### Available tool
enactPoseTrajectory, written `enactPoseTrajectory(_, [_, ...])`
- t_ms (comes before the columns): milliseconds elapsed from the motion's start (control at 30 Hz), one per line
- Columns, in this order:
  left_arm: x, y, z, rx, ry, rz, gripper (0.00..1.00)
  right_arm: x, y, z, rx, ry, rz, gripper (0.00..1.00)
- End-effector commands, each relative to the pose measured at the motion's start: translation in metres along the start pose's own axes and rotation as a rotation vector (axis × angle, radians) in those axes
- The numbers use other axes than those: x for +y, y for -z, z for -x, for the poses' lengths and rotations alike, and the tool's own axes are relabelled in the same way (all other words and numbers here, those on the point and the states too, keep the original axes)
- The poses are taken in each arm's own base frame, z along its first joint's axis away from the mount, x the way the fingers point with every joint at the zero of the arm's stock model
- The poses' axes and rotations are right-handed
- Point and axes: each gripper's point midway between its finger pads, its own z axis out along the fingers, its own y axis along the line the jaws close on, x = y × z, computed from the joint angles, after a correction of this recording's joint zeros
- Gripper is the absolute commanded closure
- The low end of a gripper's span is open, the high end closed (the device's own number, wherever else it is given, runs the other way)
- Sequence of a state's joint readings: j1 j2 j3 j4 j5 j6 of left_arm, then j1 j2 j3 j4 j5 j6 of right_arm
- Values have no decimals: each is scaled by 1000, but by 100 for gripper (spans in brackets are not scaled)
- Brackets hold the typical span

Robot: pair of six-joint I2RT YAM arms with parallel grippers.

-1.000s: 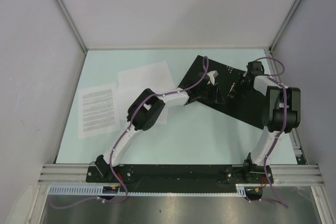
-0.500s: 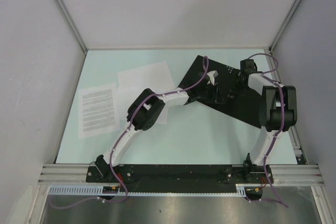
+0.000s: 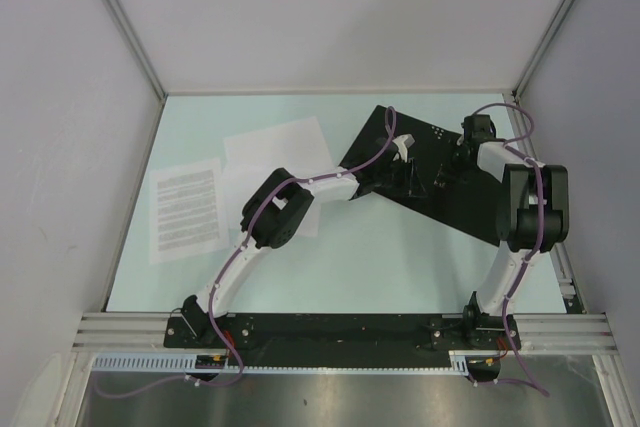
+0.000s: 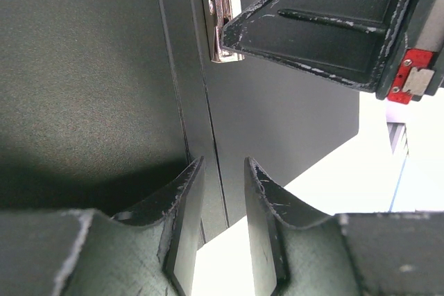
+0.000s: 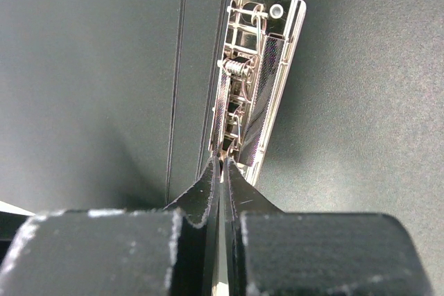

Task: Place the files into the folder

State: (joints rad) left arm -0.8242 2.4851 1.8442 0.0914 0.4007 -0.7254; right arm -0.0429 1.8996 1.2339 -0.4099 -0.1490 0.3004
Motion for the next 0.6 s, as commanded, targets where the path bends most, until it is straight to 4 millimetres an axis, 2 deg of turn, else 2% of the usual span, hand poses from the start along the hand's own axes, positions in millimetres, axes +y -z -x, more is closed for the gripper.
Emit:
enactPoseTrajectory(0, [34, 8, -18, 57, 24, 114, 63, -53, -2, -25, 87, 2, -150, 100])
enactPoseTrajectory(133, [34, 9, -18, 55, 22, 111, 63, -29, 3, -16, 64, -15, -19, 100])
enactPoseTrajectory(300, [30, 11, -18, 58, 26, 102, 63, -12, 6, -4, 39, -83, 112, 100])
enactPoseTrajectory(333, [31, 11, -19, 61, 27, 105, 63, -4, 7, -3, 48, -107, 160, 100])
enactPoseTrajectory(433, [25, 11, -15, 42, 16, 83, 63, 10, 13, 6, 32, -145, 243, 89])
enactPoseTrajectory(467, [25, 11, -14, 40, 15, 81, 63, 13, 14, 9, 21, -148, 259, 80])
enactPoseTrajectory(567, [25, 11, -15, 40, 18, 79, 63, 18, 14, 9, 35, -177, 283, 72])
